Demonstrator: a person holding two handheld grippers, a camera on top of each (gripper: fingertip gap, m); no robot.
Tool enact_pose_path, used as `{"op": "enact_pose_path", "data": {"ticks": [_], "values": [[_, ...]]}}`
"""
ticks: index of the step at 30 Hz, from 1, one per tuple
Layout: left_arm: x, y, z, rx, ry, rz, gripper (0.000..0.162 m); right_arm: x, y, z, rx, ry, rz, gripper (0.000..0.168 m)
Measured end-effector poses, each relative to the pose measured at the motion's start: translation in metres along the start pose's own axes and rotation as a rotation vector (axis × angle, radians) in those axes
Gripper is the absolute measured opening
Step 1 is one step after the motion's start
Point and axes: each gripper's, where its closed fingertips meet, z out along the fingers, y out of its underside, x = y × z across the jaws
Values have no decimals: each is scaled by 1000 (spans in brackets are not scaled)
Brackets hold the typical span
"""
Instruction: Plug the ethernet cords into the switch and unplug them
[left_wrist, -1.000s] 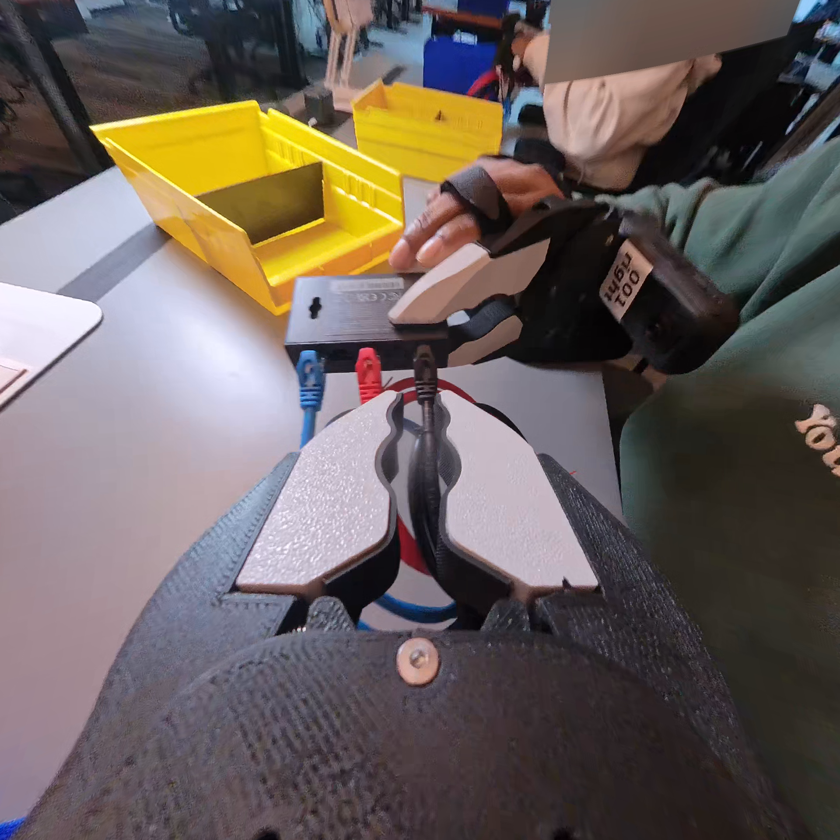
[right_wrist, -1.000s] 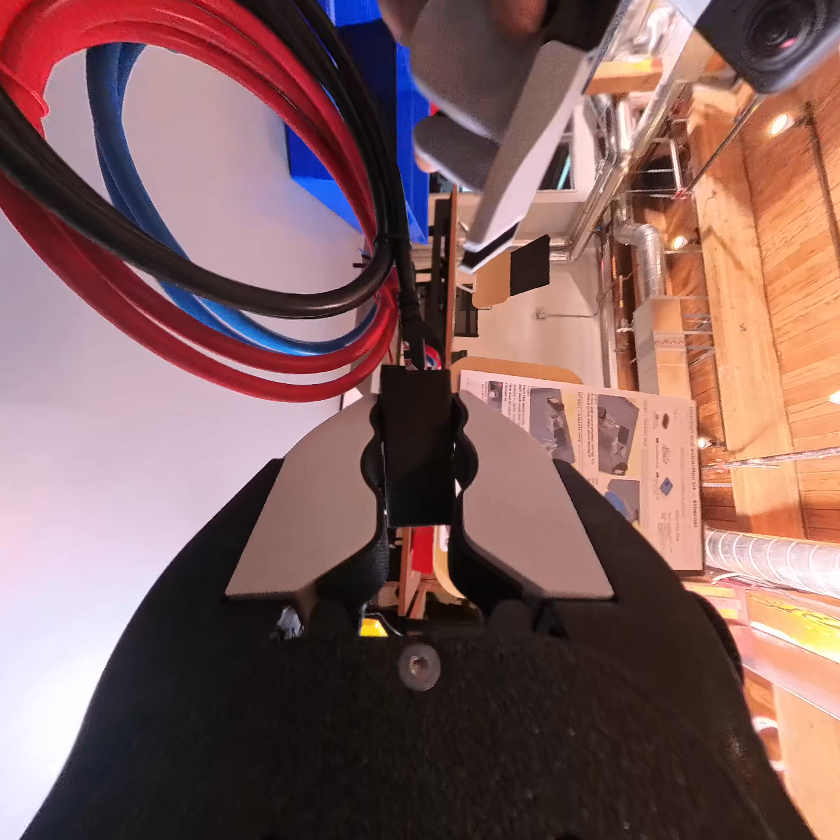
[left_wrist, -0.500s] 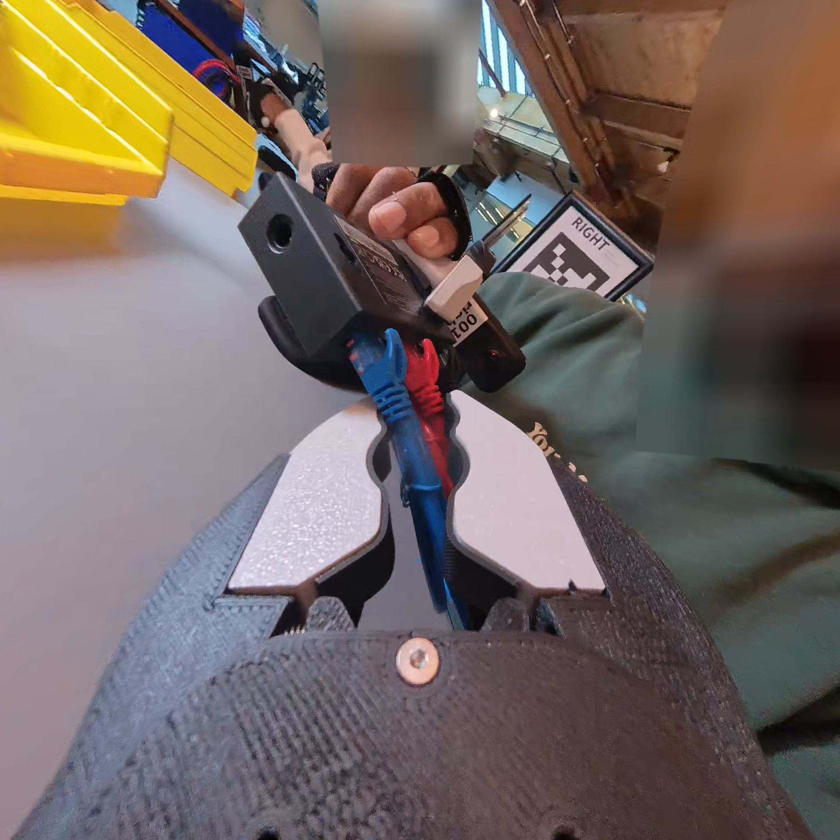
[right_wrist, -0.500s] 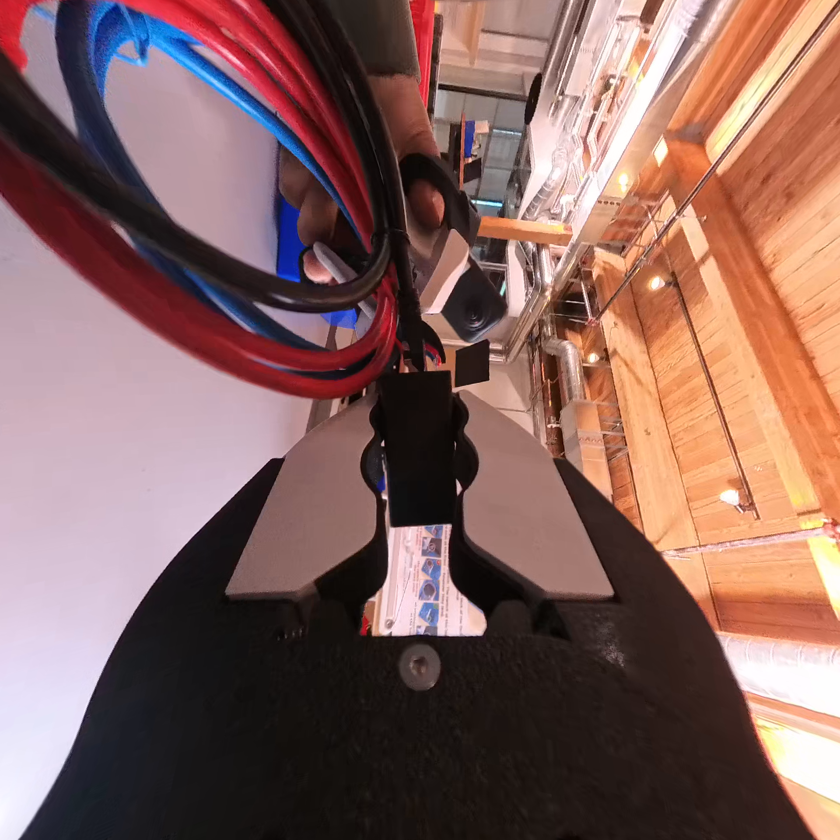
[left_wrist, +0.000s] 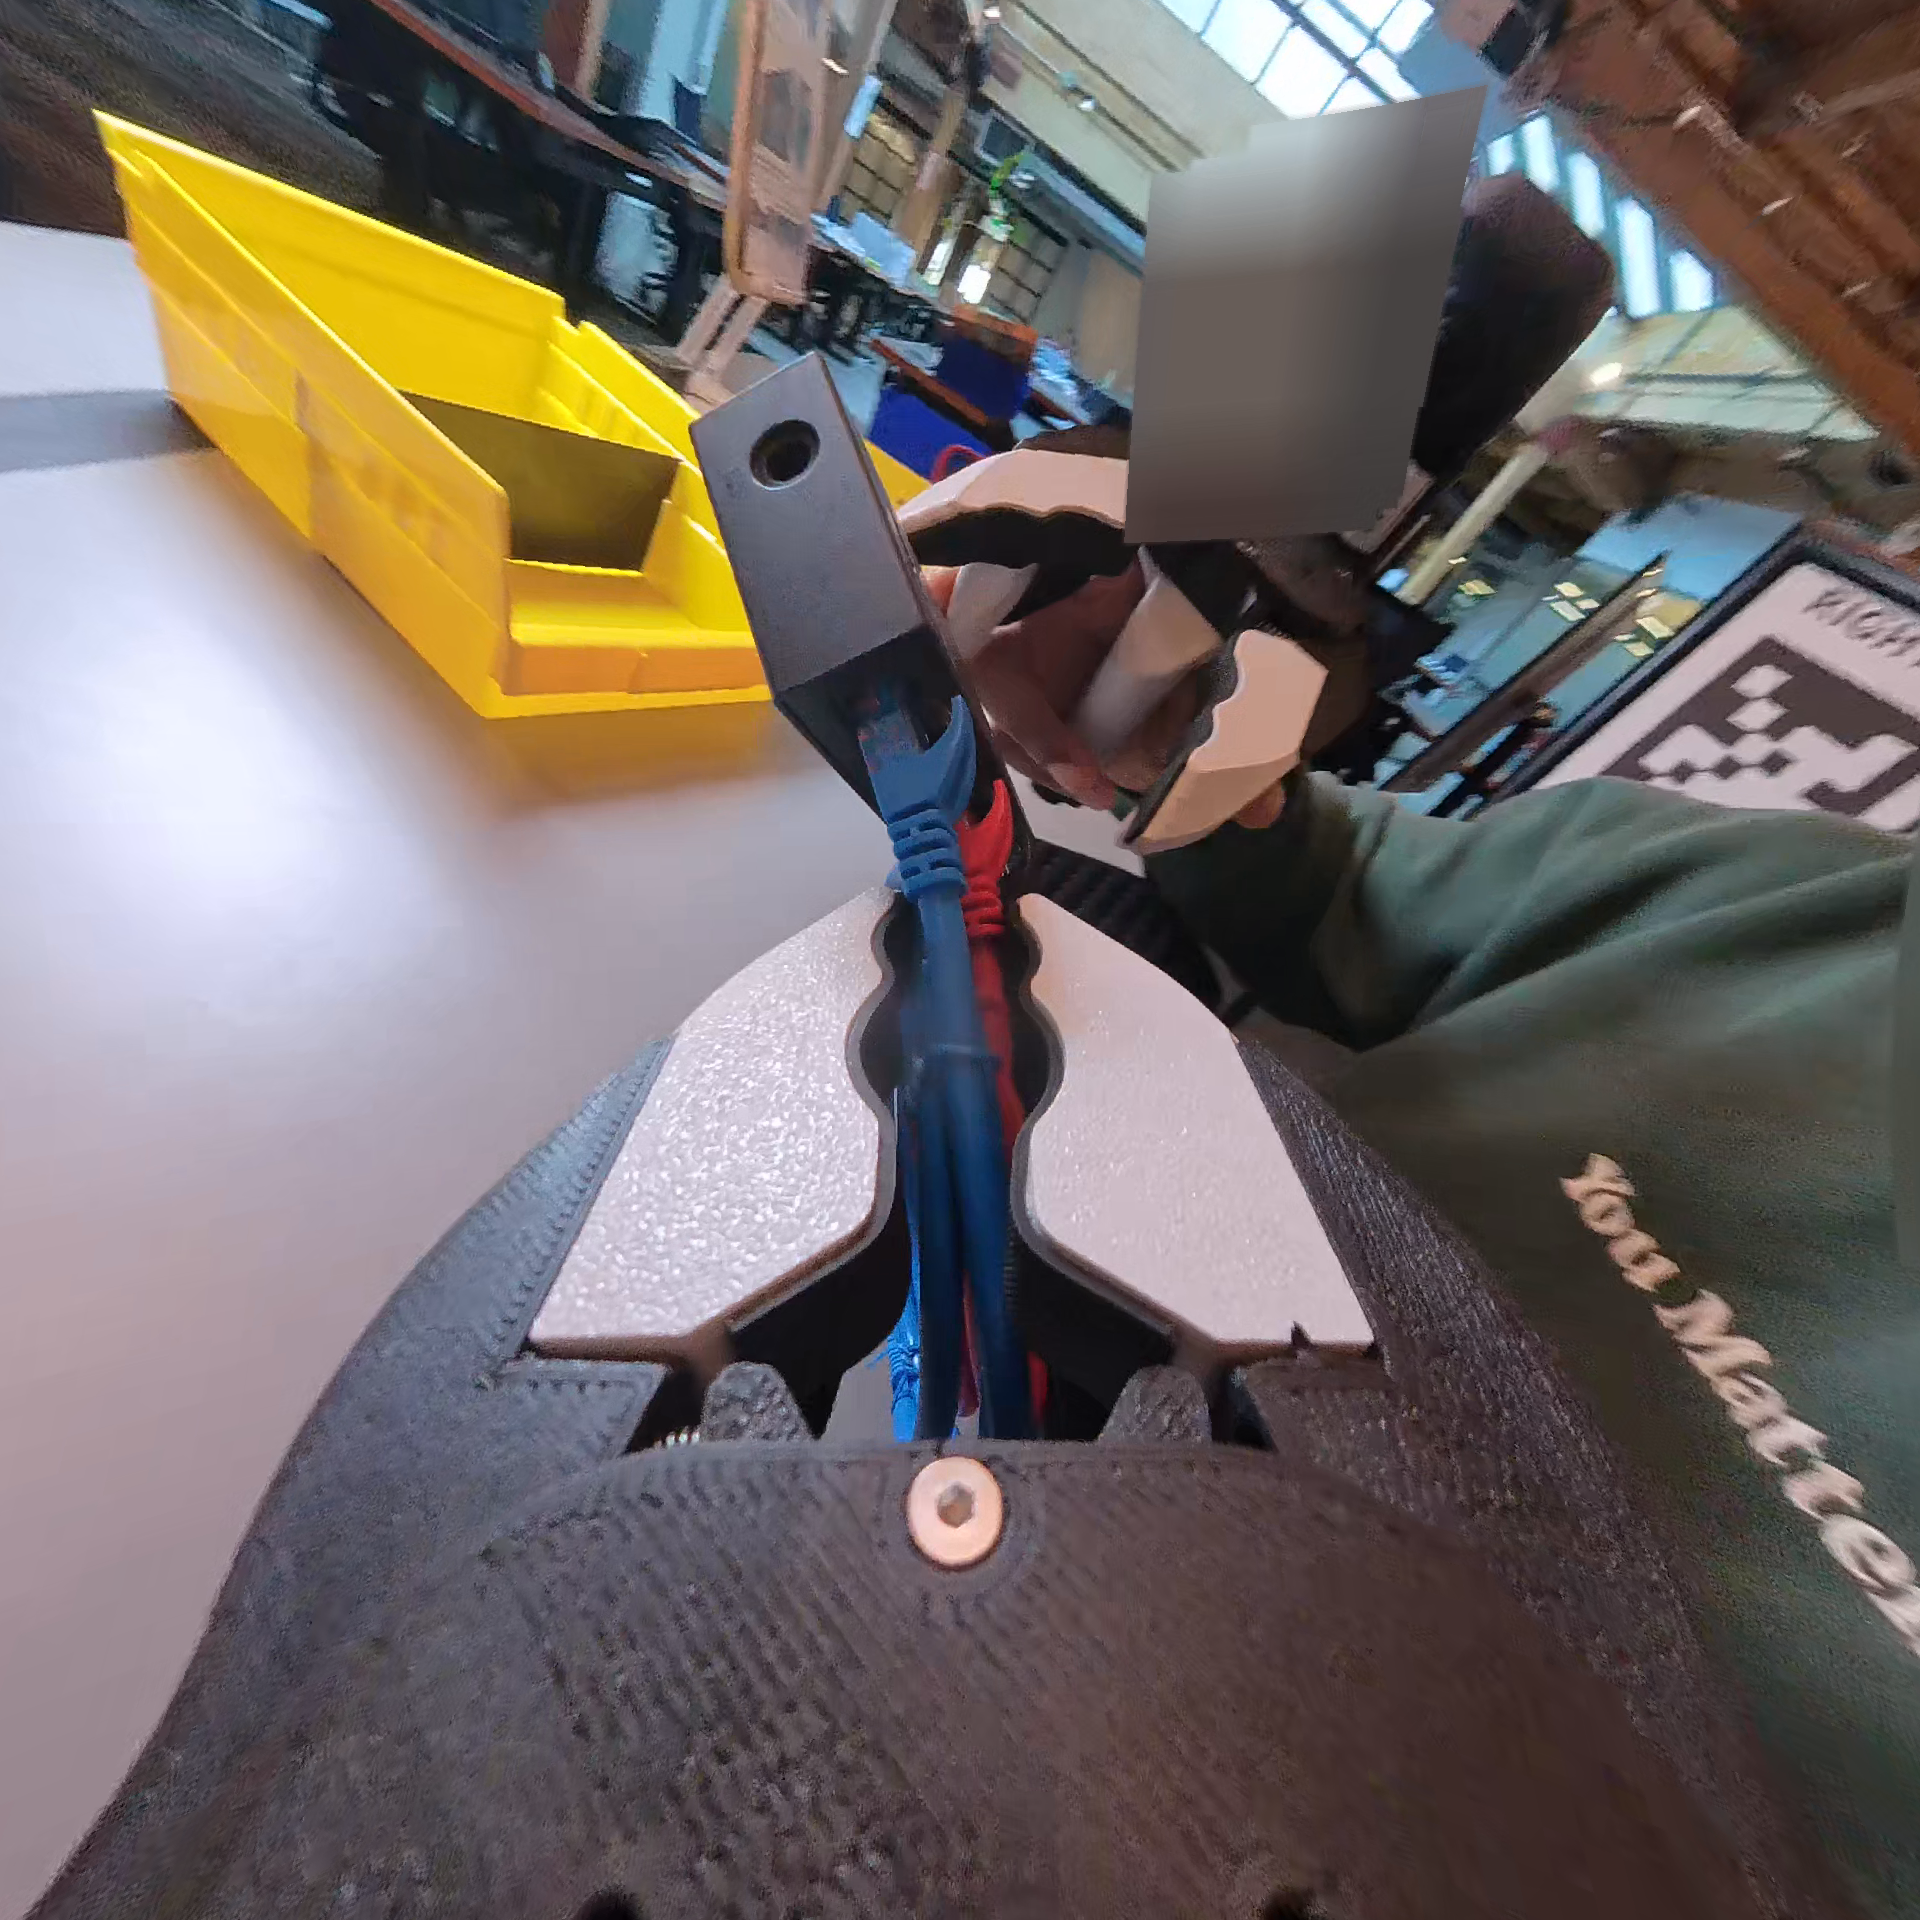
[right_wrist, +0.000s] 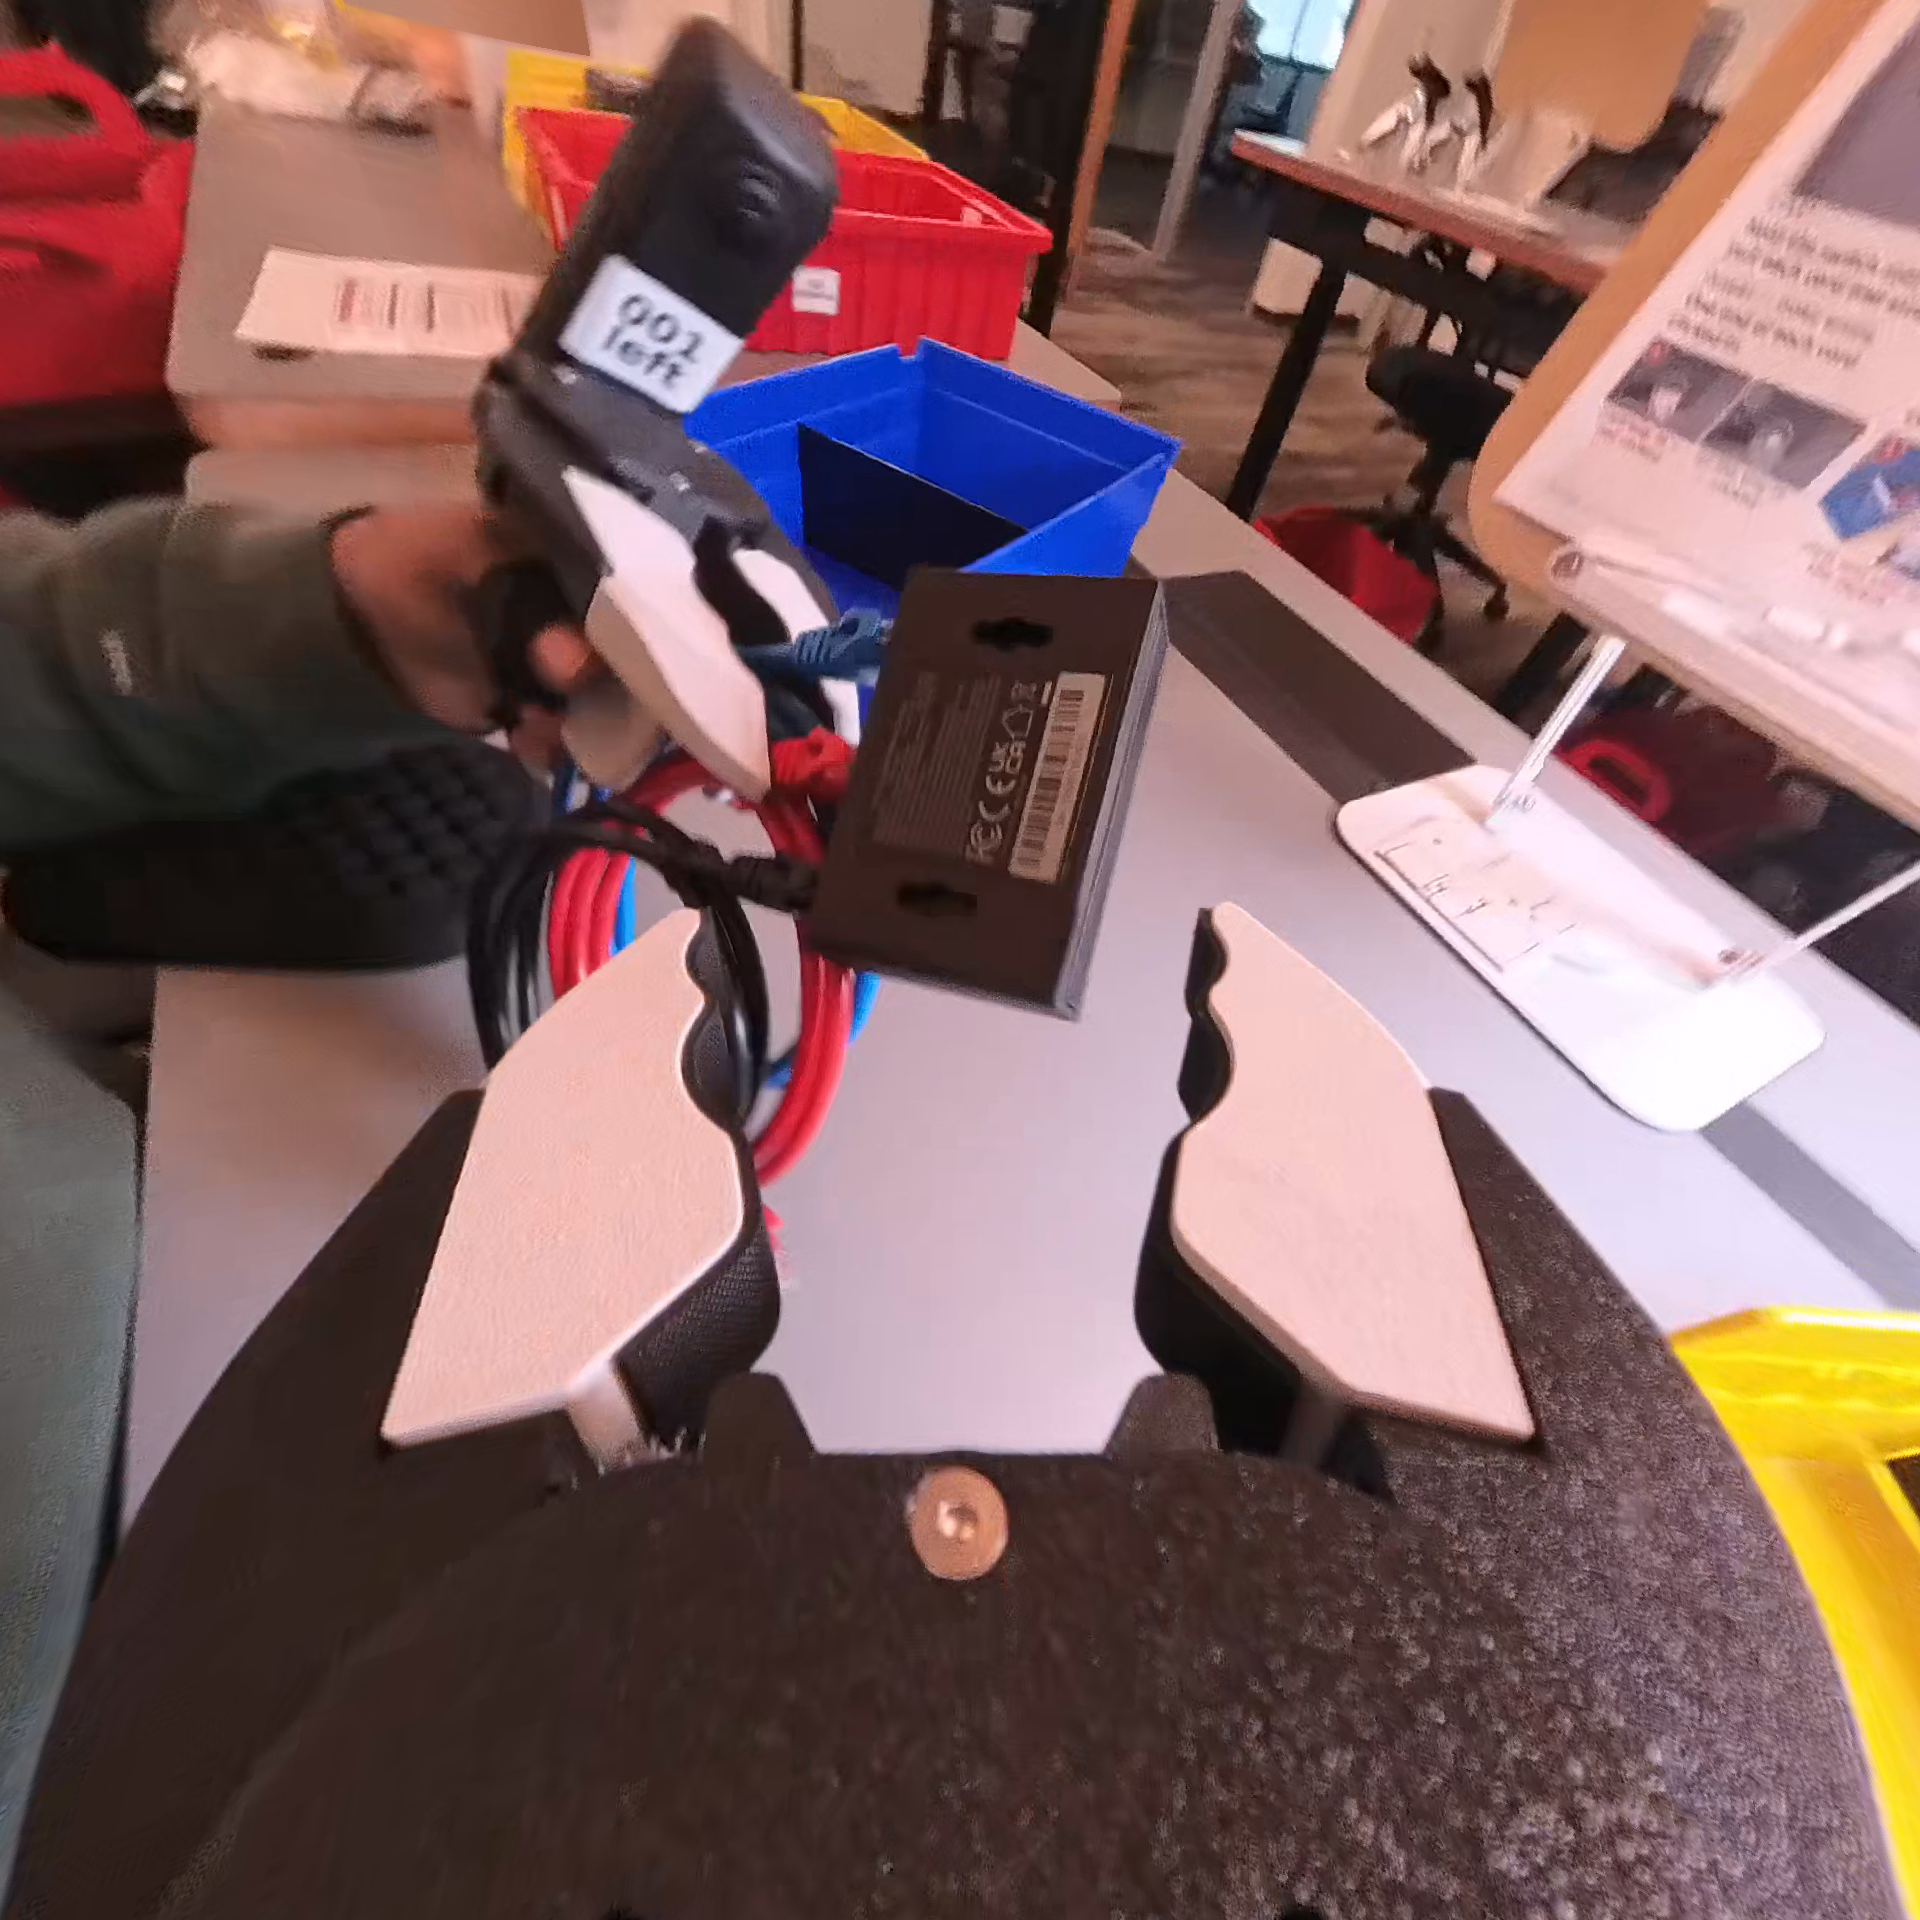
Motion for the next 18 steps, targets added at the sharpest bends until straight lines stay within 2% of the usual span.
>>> {"op": "enact_pose_path", "data": {"ticks": [3, 5, 8, 10, 11, 14, 18], "values": [[3, 5, 10, -24, -89, 90, 17, -2, 0, 19, -65, -15, 83, 87], [7, 7, 13, -35, -133, 120, 17, -1, 5, 31, -112, -41, 80, 75], [9, 6, 8, -20, -156, 162, 17, -4, 4, 34, -149, -123, 42, 74], [12, 5, 5, -15, -135, 177, 17, -7, -2, 31, -159, -132, -12, 71], [14, 2, 2, 5, -108, 180, 16, -6, -7, 27, -150, -140, -14, 62], [22, -13, -5, 86, -35, 164, 16, 6, -15, 13, -162, -154, 2, 62], [16, -28, -14, 174, -63, 207, 19, 35, -23, -10, -196, -103, -10, 61]]}}
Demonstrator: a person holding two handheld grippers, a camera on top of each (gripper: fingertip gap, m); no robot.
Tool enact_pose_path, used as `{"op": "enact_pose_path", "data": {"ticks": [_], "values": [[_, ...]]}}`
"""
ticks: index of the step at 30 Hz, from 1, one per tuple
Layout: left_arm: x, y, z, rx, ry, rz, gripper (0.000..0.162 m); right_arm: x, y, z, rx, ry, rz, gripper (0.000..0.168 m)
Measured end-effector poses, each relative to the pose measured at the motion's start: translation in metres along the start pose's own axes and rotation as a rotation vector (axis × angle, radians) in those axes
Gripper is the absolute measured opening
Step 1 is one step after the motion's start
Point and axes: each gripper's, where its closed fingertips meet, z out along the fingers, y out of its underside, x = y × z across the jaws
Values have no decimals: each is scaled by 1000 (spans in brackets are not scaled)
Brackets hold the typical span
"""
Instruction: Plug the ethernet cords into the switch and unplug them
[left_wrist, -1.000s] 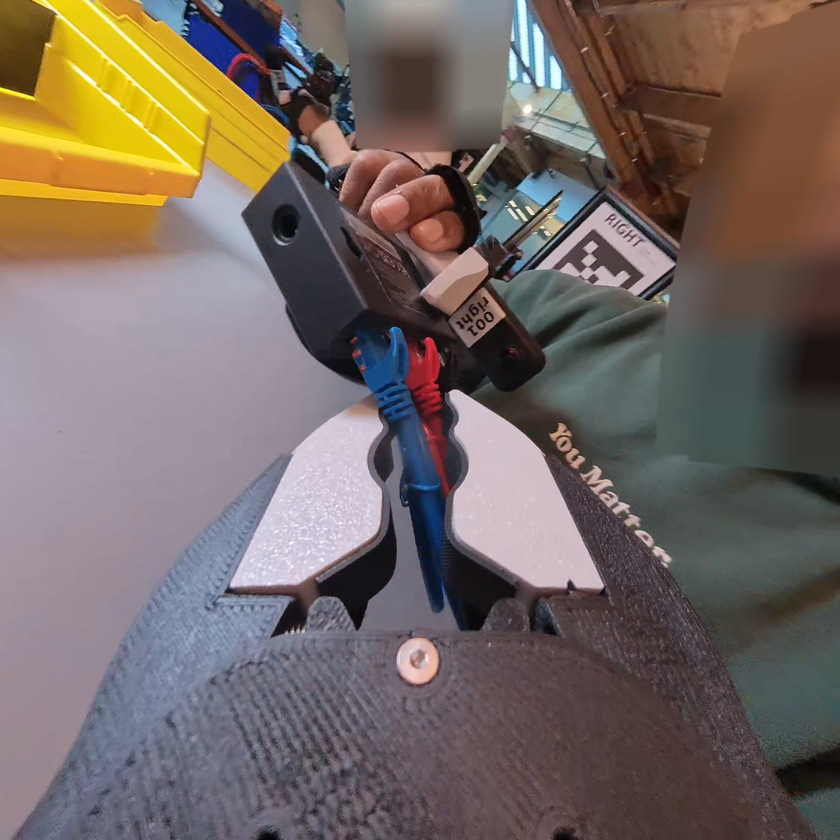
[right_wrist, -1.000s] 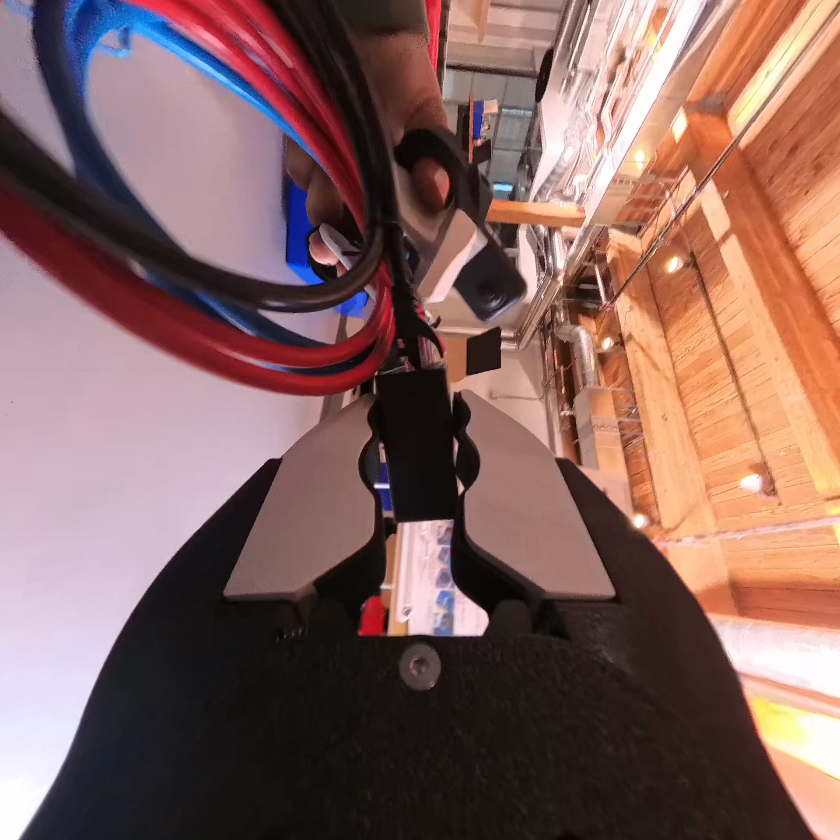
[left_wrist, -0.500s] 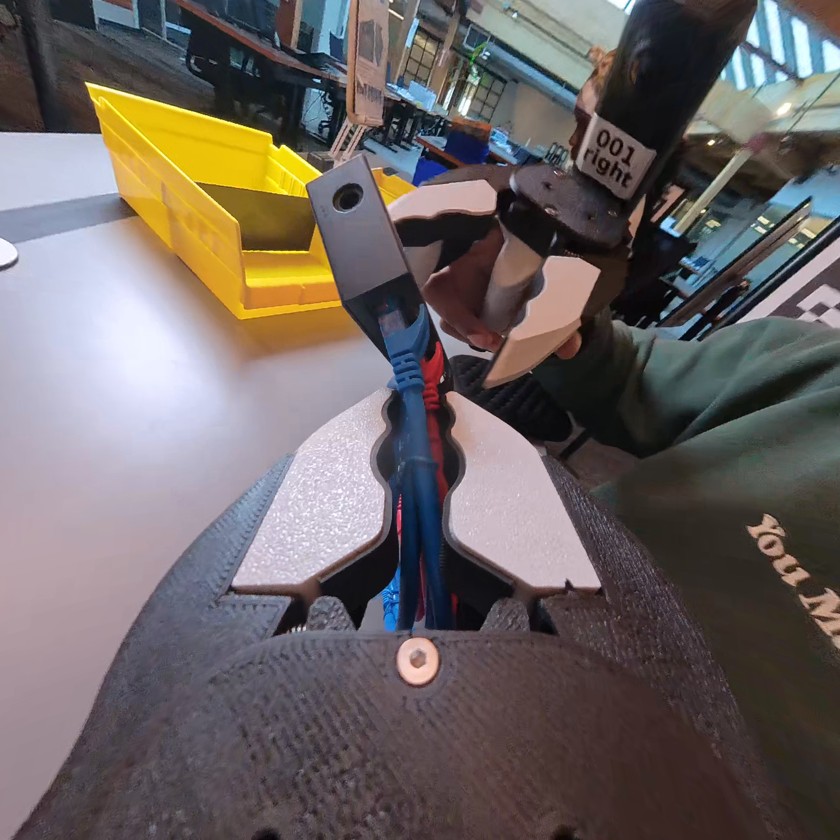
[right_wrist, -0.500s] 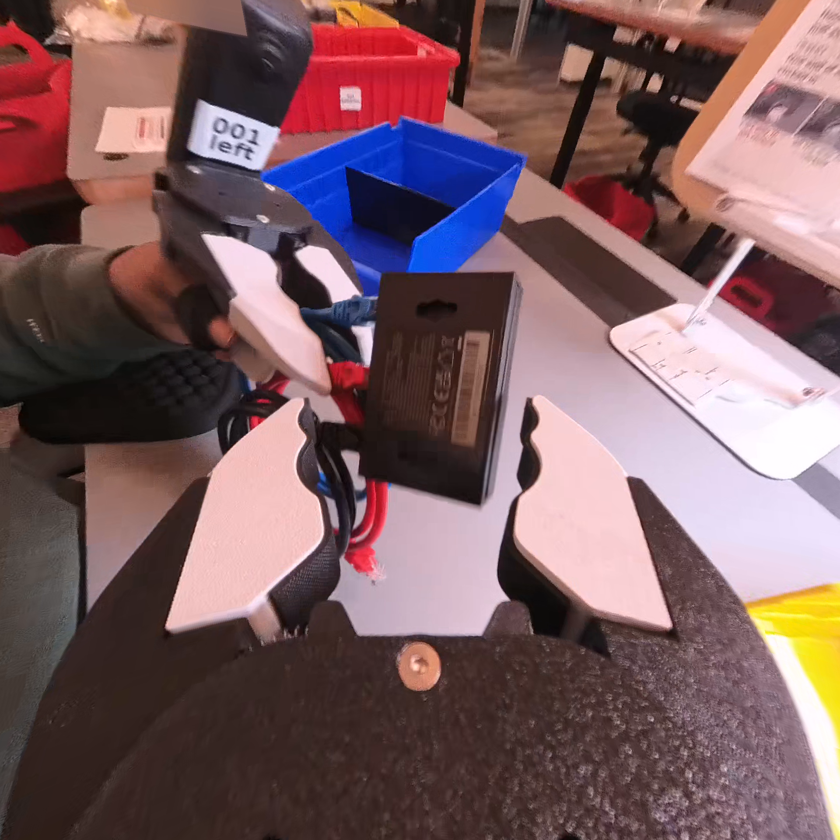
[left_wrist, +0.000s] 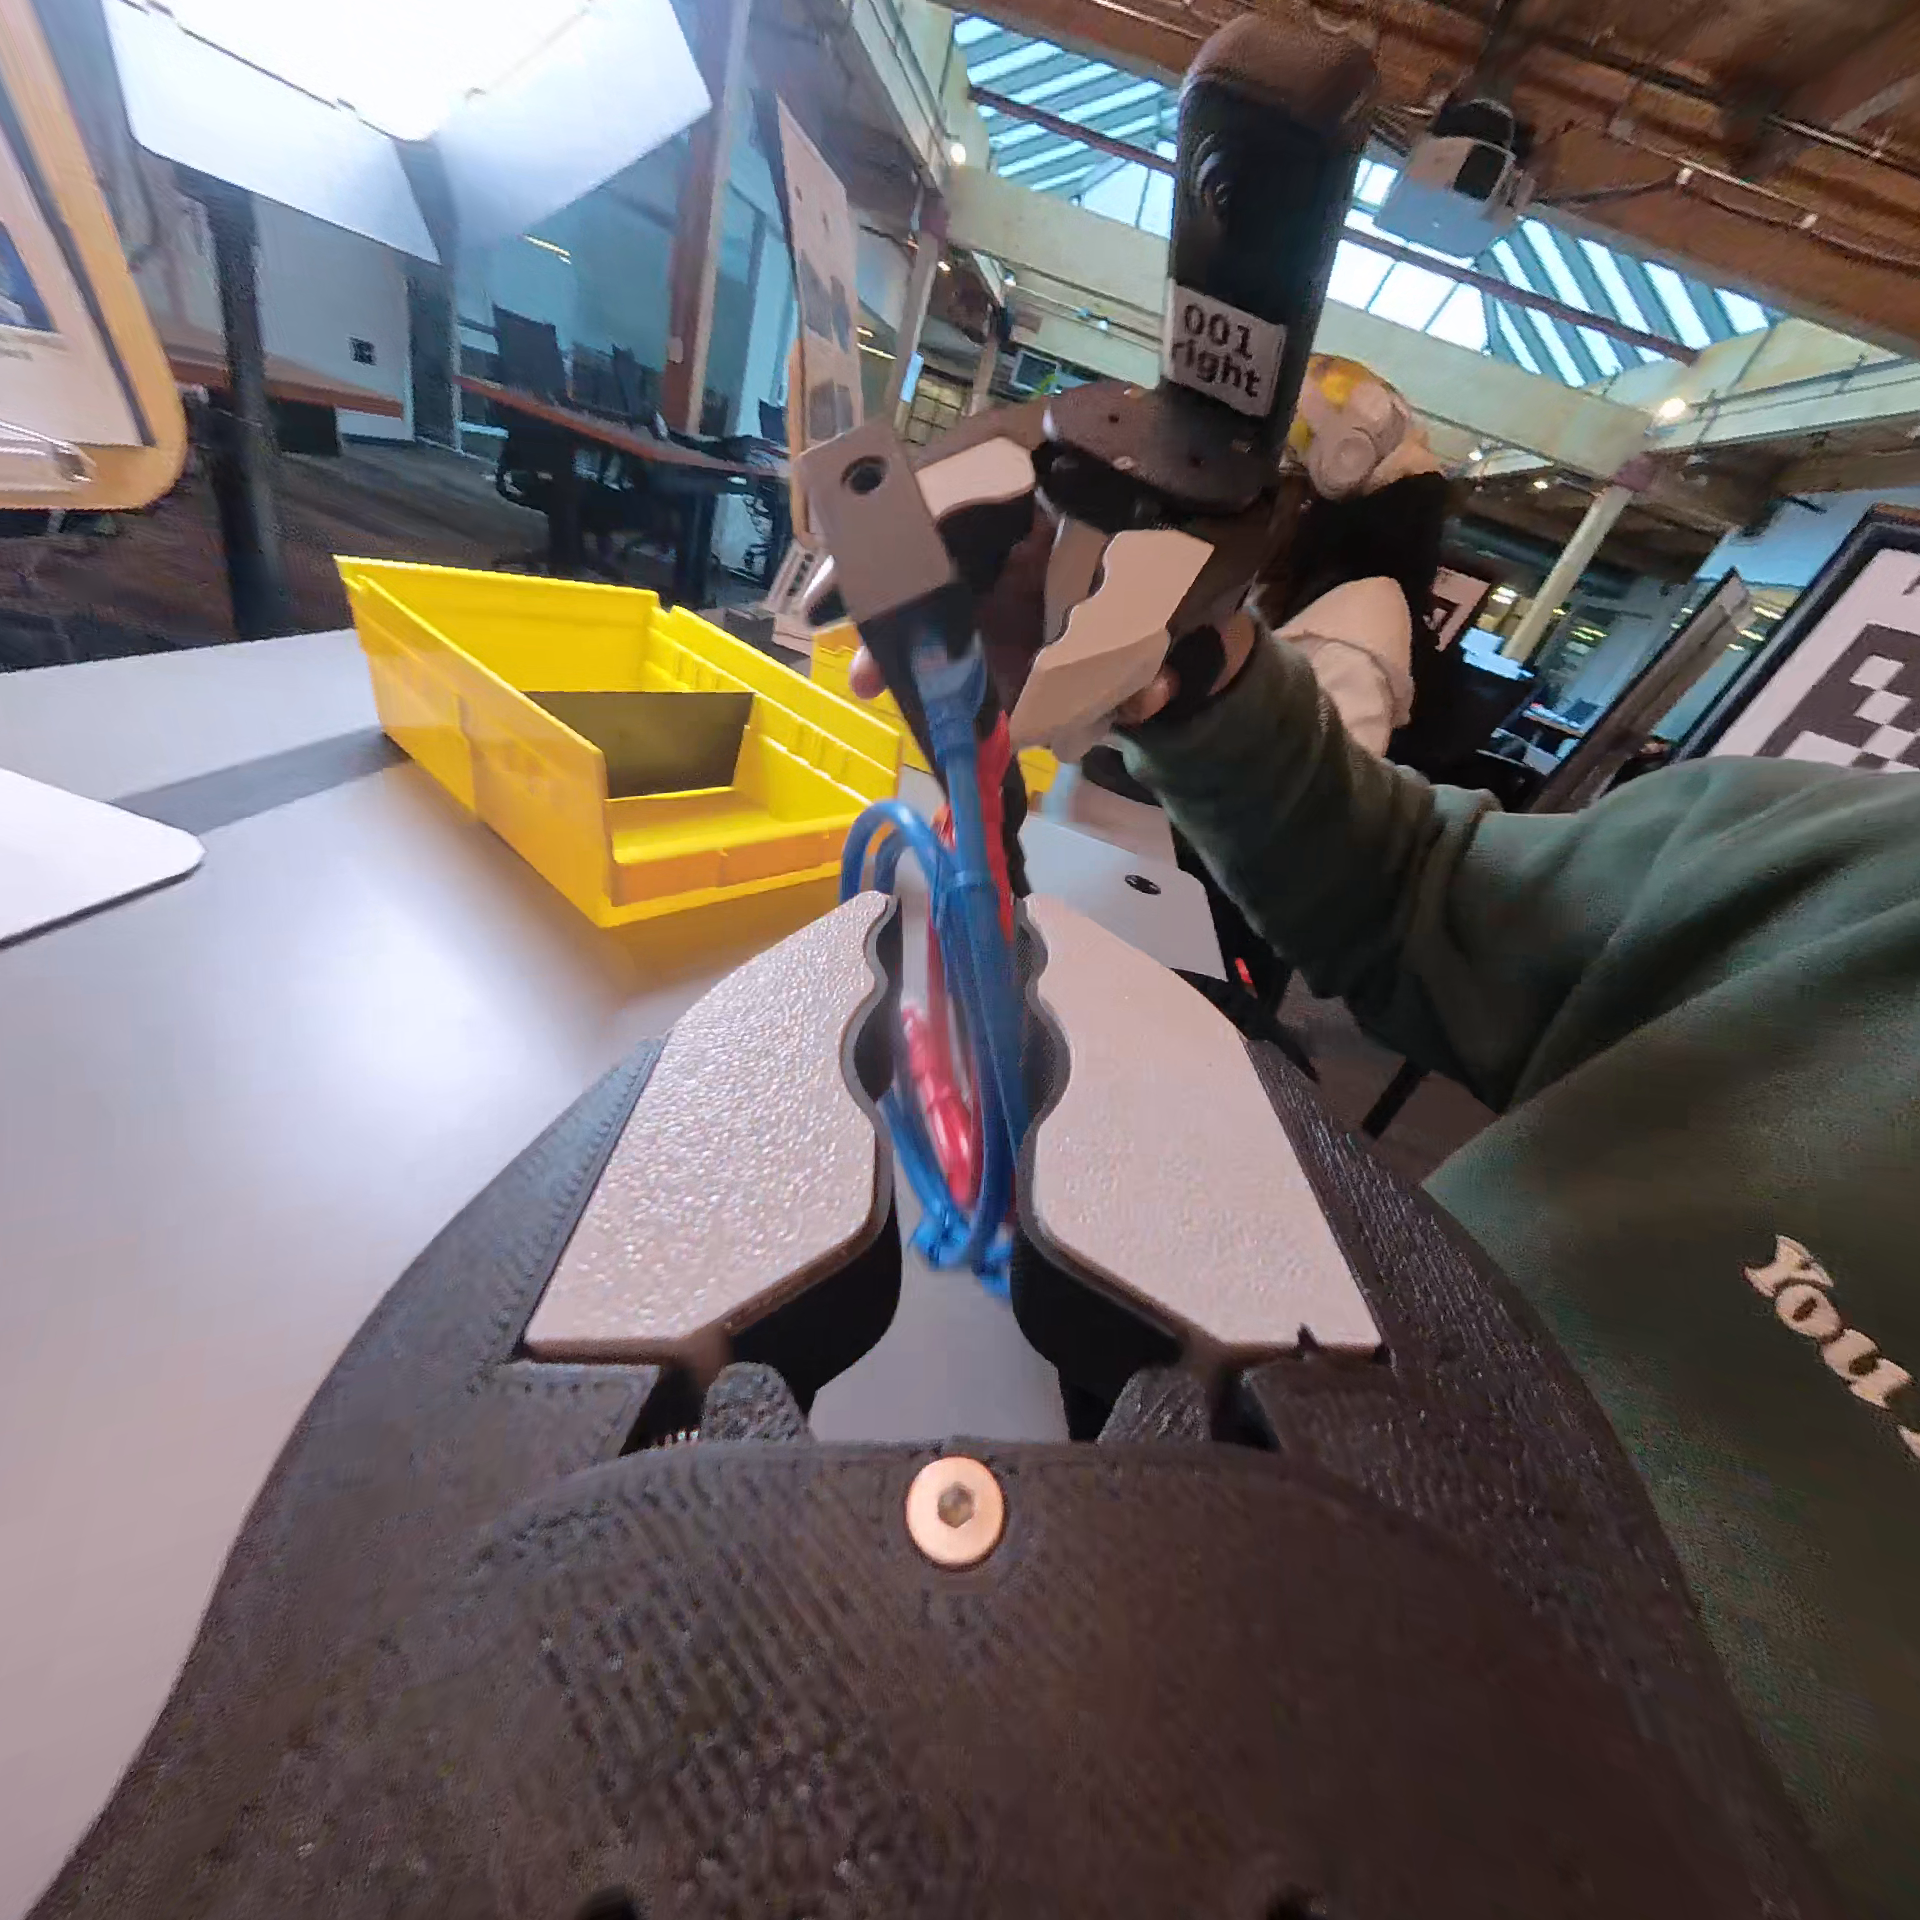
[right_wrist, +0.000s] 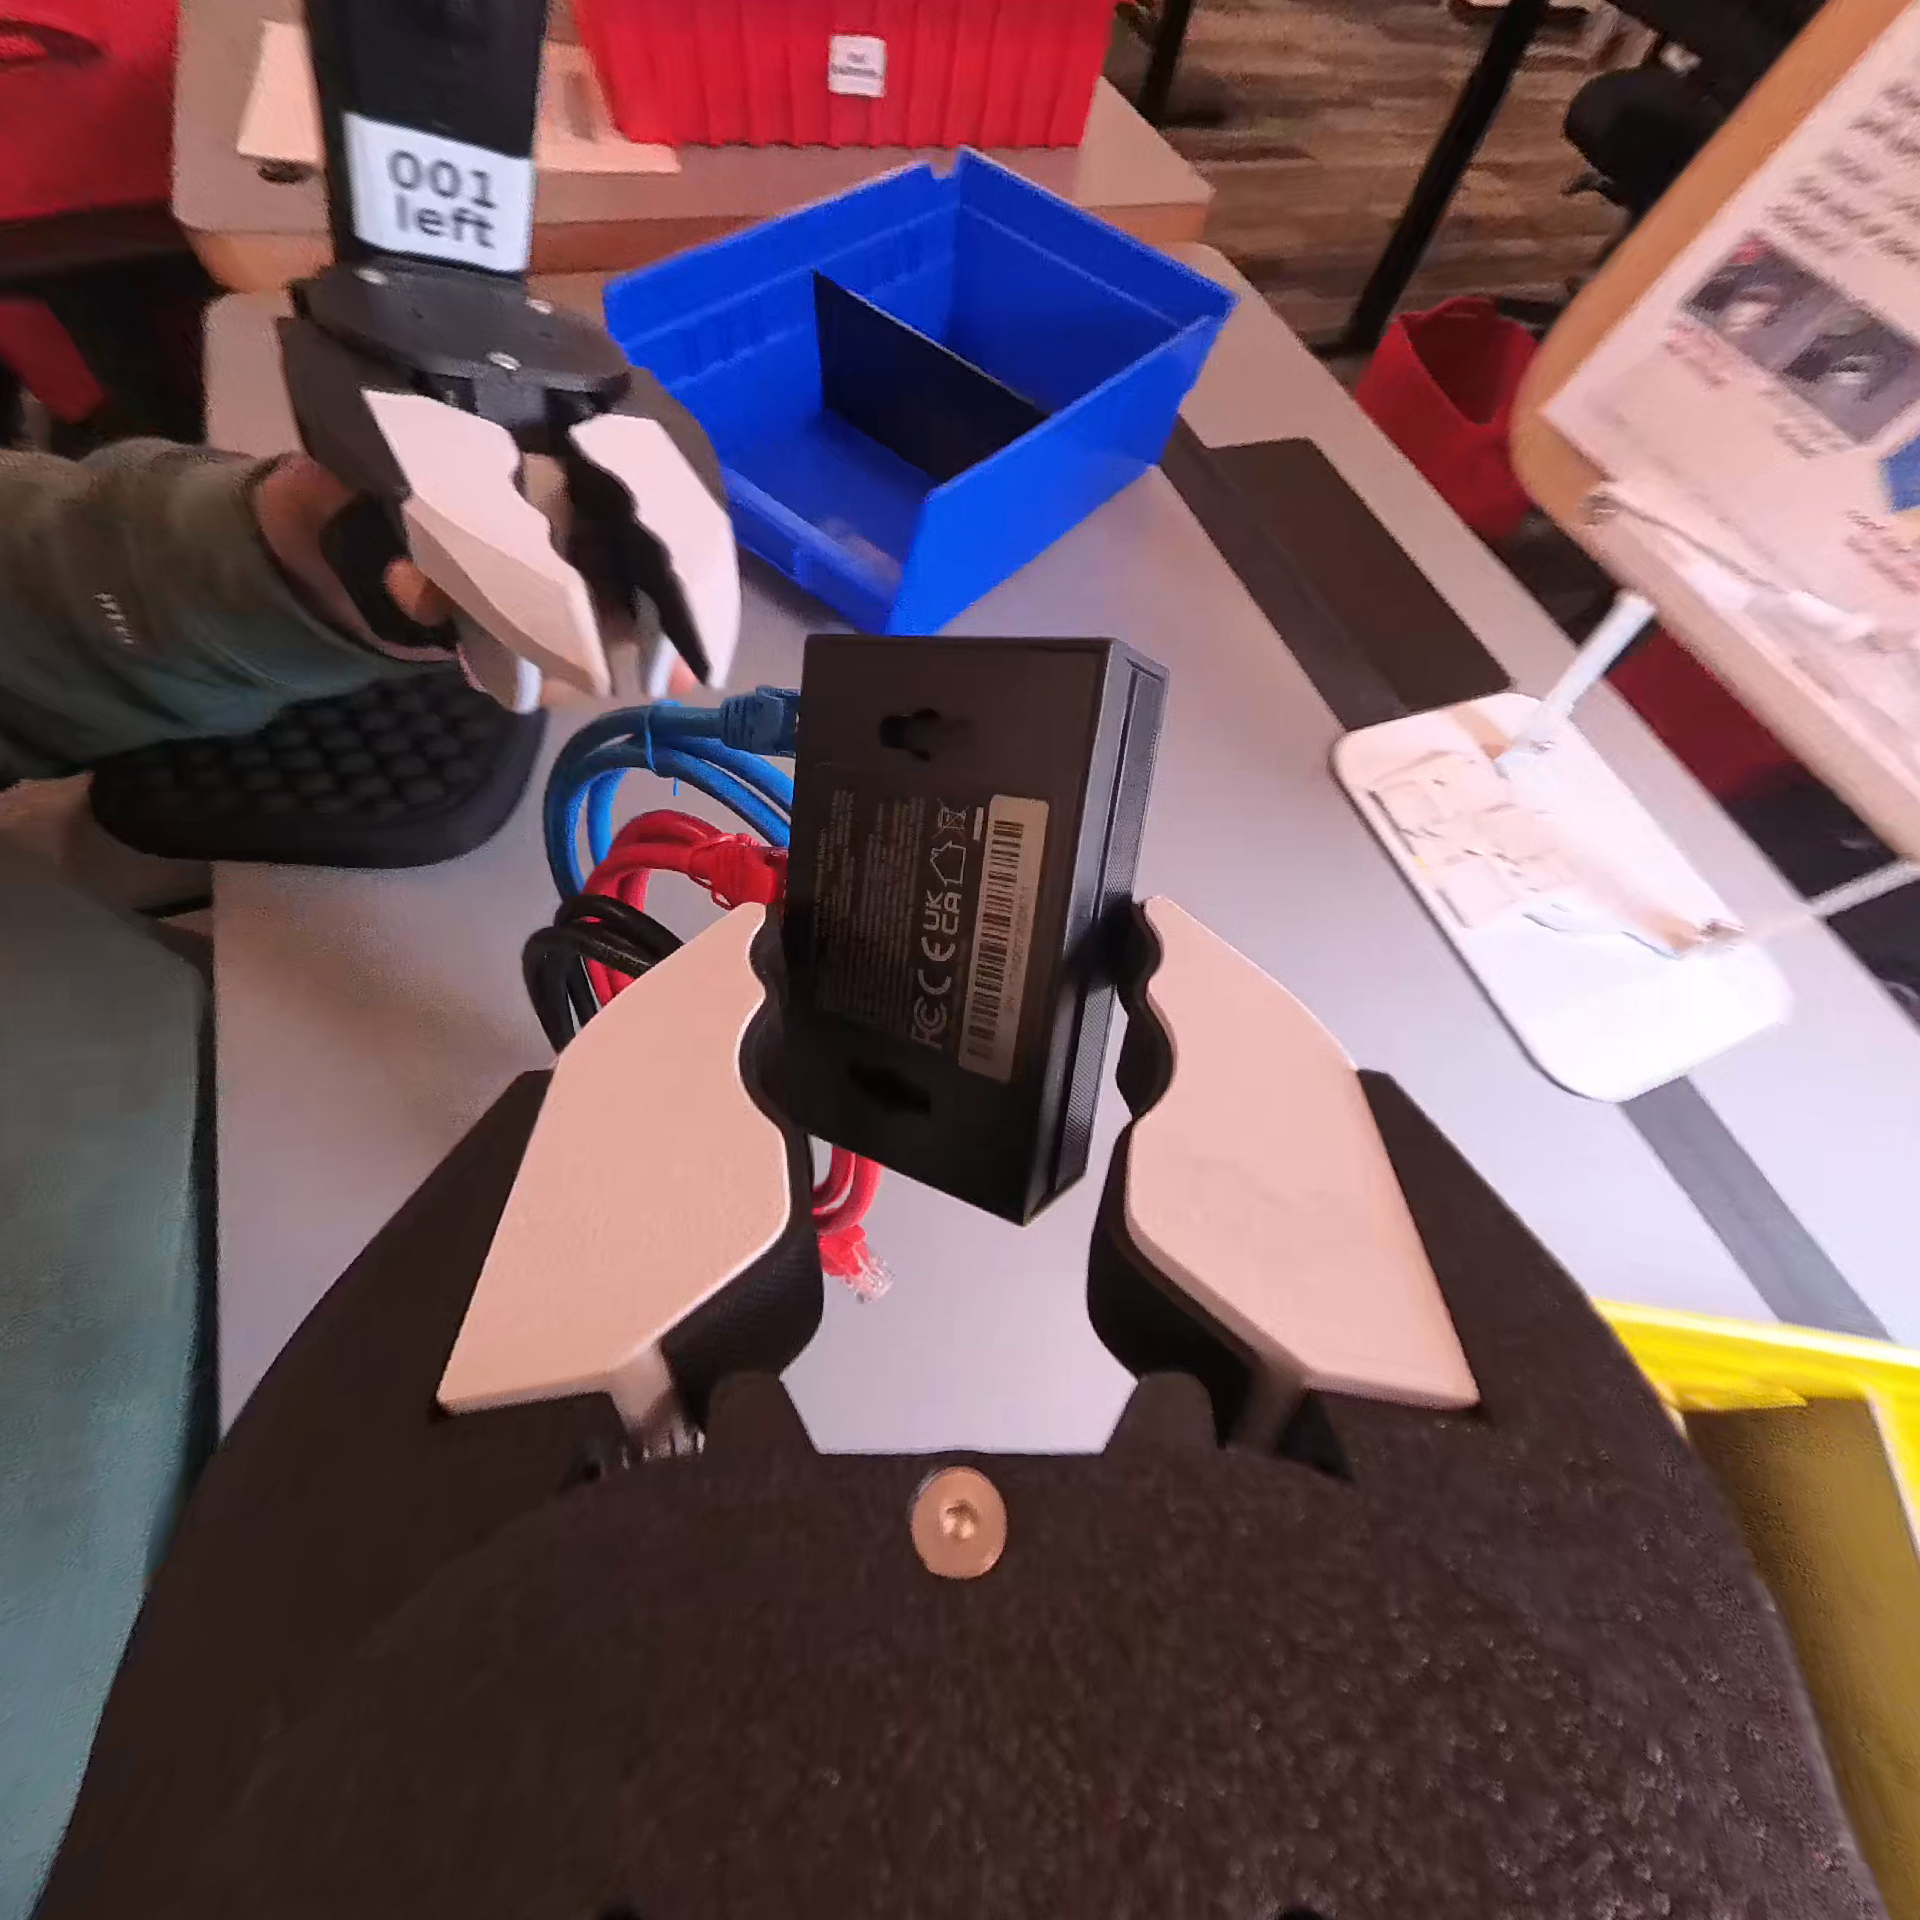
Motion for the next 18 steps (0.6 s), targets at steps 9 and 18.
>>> {"op": "enact_pose_path", "data": {"ticks": [9, 18], "values": [[-28, 4, -10, 29, -57, -51, 13, 174, -34, -132, -59, 443, -24, 62], [-42, 29, -1, -51, -69, -91, 12, 344, 61, -174, -440, 759, -47, 62]]}}
